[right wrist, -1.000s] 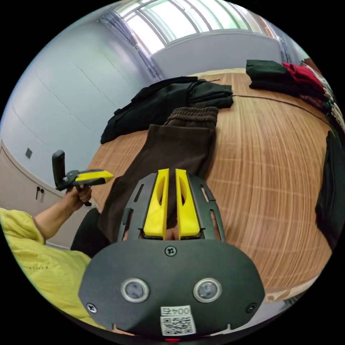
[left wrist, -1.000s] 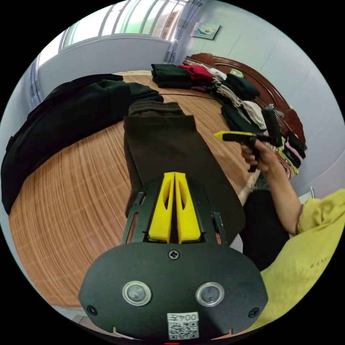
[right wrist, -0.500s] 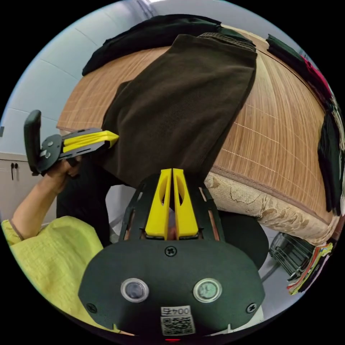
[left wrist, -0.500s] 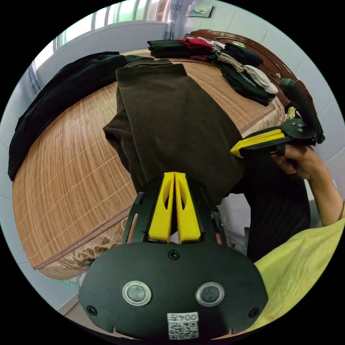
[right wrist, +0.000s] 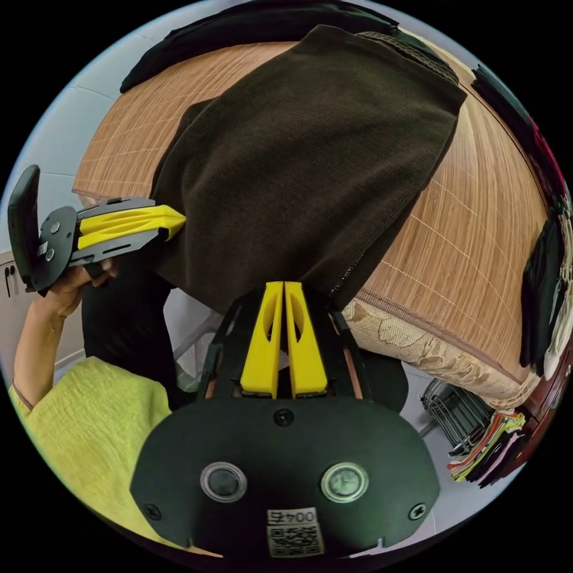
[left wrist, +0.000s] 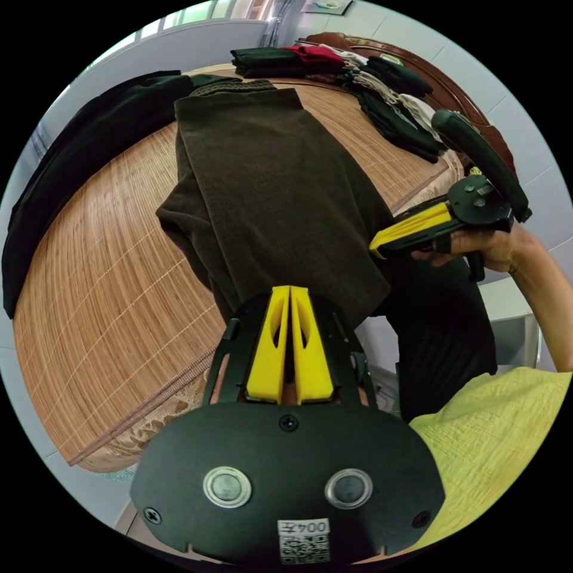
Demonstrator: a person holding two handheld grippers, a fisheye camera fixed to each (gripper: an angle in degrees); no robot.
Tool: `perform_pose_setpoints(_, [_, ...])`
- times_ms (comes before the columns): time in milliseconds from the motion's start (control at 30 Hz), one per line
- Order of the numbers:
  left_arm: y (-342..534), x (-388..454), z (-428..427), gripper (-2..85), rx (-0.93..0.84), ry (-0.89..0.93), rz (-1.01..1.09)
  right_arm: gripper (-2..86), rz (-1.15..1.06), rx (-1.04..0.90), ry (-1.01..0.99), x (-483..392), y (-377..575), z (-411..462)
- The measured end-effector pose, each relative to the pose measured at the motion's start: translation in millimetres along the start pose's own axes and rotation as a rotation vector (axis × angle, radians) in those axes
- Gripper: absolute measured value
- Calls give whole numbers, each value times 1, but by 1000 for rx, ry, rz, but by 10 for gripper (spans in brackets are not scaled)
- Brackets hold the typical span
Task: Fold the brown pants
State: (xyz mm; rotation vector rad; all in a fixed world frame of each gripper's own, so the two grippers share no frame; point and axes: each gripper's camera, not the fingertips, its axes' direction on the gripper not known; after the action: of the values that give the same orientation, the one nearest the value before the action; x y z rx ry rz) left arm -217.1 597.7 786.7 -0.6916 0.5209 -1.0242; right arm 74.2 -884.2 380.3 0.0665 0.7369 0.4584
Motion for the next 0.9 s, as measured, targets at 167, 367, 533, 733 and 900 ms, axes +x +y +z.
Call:
perform_pose_setpoints(167, [14,10,7,6,17,-35,14,15,24,58,34,-5,28,8])
perform_pose_setpoints(367, [37,6,17,28,50,12,-49,60,91,171,-192,17,76,5])
perform_pose_setpoints(533, [52,13,30,74,50,55,-31,81,127,512,-310,42,145,-28])
perform_pose_setpoints(733, [73,24,51,90,60,4,-5,104,150,704,-367,62,237,-29])
perform_pose_setpoints(900, [98,22,69,120,107,21,24,102,131,635,-336,61,283,4])
